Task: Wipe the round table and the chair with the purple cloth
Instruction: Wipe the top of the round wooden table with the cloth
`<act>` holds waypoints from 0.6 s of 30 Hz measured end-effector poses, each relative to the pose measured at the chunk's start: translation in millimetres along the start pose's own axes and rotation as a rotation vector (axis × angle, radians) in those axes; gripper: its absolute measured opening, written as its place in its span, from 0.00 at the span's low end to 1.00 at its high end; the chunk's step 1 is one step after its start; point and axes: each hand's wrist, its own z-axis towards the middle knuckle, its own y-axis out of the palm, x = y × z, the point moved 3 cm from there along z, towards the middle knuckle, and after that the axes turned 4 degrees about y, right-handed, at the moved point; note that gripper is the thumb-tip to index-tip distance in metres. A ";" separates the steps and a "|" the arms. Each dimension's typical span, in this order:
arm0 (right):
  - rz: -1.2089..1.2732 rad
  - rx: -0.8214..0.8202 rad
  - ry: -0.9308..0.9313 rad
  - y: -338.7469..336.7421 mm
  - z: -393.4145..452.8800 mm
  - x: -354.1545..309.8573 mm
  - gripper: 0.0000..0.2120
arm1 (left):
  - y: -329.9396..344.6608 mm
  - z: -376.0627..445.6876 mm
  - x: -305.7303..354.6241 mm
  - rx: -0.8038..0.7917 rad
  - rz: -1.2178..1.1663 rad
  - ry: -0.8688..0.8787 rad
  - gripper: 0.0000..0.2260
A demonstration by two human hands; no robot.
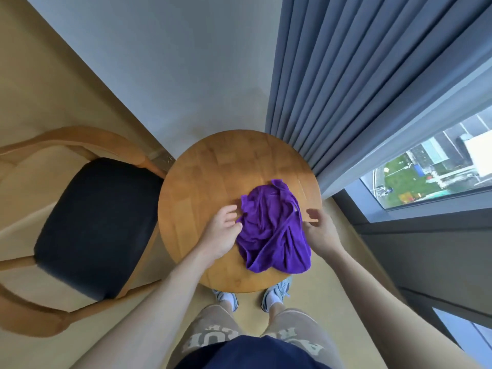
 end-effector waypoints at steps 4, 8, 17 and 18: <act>-0.107 -0.042 0.081 44.1 -17.3 22.8 0.17 | 4.3 13.7 -46.3 -0.116 0.145 -0.034 0.22; -0.144 -0.116 0.104 96.4 -39.5 47.5 0.20 | -6.9 24.5 -108.7 -0.264 0.459 -0.038 0.25; -0.022 -0.055 0.286 180.8 -15.2 83.2 0.28 | -28.6 99.7 -165.4 -0.468 1.043 0.075 0.31; -0.014 -0.056 0.288 185.7 -13.5 80.7 0.28 | -27.7 109.5 -160.6 -0.462 1.054 0.110 0.30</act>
